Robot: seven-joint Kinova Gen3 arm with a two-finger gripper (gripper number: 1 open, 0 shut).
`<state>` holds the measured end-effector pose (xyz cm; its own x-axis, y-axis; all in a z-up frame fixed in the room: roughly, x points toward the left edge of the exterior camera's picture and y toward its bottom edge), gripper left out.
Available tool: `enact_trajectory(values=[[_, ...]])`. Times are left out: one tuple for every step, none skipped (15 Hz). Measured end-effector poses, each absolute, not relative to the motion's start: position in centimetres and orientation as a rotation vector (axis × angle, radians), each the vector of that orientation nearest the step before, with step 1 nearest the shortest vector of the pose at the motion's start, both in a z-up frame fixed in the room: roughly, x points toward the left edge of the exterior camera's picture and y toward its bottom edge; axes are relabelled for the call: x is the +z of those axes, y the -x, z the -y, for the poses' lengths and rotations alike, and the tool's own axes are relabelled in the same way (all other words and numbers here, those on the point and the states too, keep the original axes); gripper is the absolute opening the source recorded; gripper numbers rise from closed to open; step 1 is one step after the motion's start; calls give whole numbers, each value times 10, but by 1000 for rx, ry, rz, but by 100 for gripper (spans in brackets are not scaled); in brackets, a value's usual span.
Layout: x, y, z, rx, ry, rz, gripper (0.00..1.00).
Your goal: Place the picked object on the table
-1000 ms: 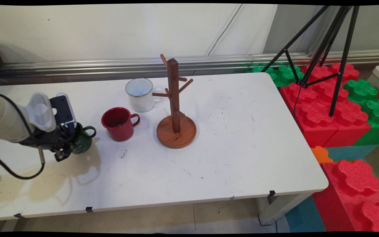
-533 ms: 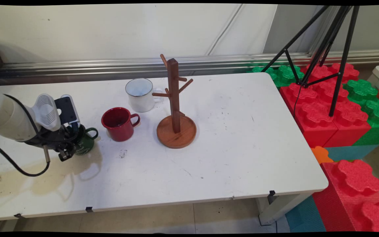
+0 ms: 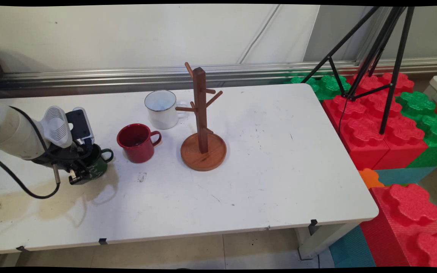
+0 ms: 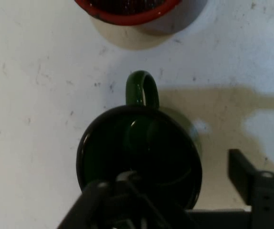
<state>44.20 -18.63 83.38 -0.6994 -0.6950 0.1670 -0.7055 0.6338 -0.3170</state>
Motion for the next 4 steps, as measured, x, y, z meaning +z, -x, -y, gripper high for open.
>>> enact_trajectory(values=[[834,-443,187,565,-1201,2811,100],[834,-444,188,565,-1195,2809,100],[834,-445,189,566,-1187,2806,100],[835,-446,190,567,-1178,2803,100]])
